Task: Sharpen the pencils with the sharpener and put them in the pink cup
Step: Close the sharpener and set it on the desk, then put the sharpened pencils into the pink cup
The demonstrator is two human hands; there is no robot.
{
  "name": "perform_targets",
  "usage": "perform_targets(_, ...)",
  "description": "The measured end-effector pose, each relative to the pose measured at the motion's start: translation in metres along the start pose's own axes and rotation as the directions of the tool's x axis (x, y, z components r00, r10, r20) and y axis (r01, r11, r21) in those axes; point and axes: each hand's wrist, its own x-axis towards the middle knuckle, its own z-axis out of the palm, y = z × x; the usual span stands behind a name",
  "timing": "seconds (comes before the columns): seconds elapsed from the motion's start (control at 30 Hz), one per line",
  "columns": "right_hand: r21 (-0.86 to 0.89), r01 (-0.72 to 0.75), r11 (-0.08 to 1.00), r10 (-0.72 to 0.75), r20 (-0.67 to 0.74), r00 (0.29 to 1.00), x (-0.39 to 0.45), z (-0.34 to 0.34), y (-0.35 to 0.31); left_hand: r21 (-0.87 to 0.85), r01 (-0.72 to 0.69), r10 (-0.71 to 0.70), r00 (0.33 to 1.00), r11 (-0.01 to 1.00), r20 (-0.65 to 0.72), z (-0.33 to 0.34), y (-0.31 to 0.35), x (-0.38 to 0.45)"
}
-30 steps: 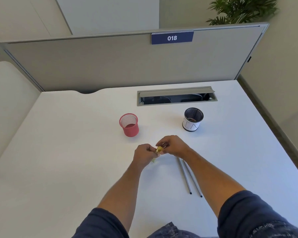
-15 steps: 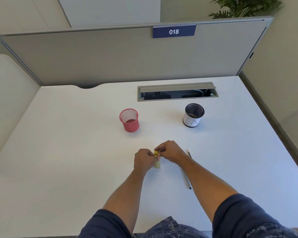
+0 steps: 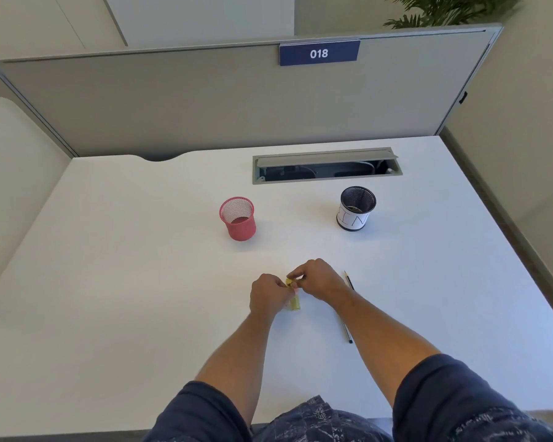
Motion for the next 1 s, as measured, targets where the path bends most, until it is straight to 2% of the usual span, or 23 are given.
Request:
perform_targets(0.3, -0.039, -0.024, 0.999, 0.025, 0.005, 1.000, -0.004, -0.011, 0.004, -0.006, -0.008, 0.008, 1.000, 1.000, -0.029, 0.002, 0.000, 0.001)
perform_targets(0.53, -0.049, -0.094, 0.994, 0.091, -0.073, 0.993, -0.005, -0.038, 0.020, 0.014, -0.048, 0.049, 0.991, 0.999, -0.125, 0.009, 0.015, -0.002)
perform_targets(0.77, -0.111, -0.248, 0.962, 0.231, -0.148, 0.962, -0.013, -0.052, 0.033, 0.074, -0.092, 0.092, 0.996, 0.993, 0.014, 0.036, 0.040, -0.009)
perform_targets(1.0, -0.153, -0.336, 0.929, 0.311, -0.169, 0.935, -0.017, -0.053, 0.041, 0.147, -0.100, 0.092, 0.994, 0.984, 0.063, 0.066, 0.056, -0.016)
